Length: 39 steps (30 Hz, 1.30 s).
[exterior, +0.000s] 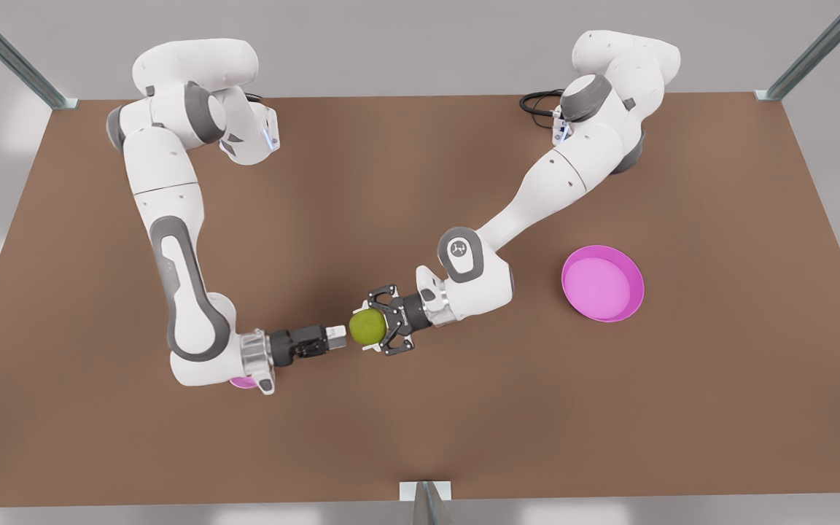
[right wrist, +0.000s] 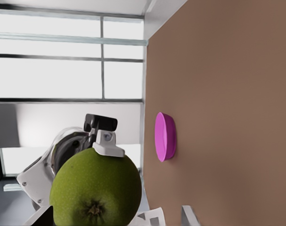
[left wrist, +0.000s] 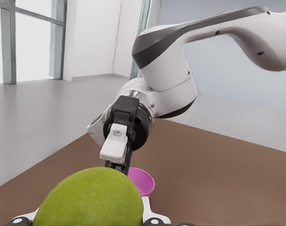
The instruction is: Use the left arm to pick up the apple from the plate, transfer it to the gripper of the right arm, and then use the right arm to place it into the bowl
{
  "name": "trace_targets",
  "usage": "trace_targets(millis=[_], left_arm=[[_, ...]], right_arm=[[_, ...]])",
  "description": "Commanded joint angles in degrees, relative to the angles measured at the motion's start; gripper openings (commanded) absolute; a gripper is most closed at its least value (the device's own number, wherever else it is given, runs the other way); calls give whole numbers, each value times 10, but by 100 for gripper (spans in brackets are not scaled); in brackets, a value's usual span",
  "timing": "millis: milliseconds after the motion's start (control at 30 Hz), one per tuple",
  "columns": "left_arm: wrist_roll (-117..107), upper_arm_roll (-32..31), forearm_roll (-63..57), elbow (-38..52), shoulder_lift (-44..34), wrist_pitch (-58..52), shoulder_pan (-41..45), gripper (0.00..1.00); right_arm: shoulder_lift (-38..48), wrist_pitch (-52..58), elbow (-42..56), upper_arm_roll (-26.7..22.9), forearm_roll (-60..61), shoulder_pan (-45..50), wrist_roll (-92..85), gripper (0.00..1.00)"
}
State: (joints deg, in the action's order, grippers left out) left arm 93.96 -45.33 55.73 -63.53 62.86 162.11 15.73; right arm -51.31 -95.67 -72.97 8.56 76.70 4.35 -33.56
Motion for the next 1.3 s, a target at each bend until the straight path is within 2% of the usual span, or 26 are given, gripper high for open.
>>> trace_targets(millis=[0,367,900,1000,1067,1100,1133,1167,1267], left_arm=[[140,0,1,1,-1,-3,0,78],[140,1,1,0,-1,-3,-1,78],[140,2,1,0,-1,-3,-1,78],[140,2,0,0,-1,-4,-1,78],[140,3,0,0,-1,-4,0,78],[140,3,0,0,-1,-4,-1,78],[137,2,1,0,-1,-4,0,93],[134,2,17,0,-1,-5,-1,100],[134,2,18,-1,-1,-5,-1,100]], right_arm=[[1,0,0,1,33,7,-94,100],[1,-44,-2,7,87,33,-124,100],[-5,-62,-18,6,87,62,-142,100],[-4,-62,-17,7,88,58,-142,83],[-4,-63,-17,7,88,58,-142,80],[-3,-63,-17,7,88,58,-142,78],[-3,-63,-17,7,88,58,-141,78],[-3,-63,-17,7,88,58,-140,78],[-2,-61,-17,7,88,57,-139,79]])
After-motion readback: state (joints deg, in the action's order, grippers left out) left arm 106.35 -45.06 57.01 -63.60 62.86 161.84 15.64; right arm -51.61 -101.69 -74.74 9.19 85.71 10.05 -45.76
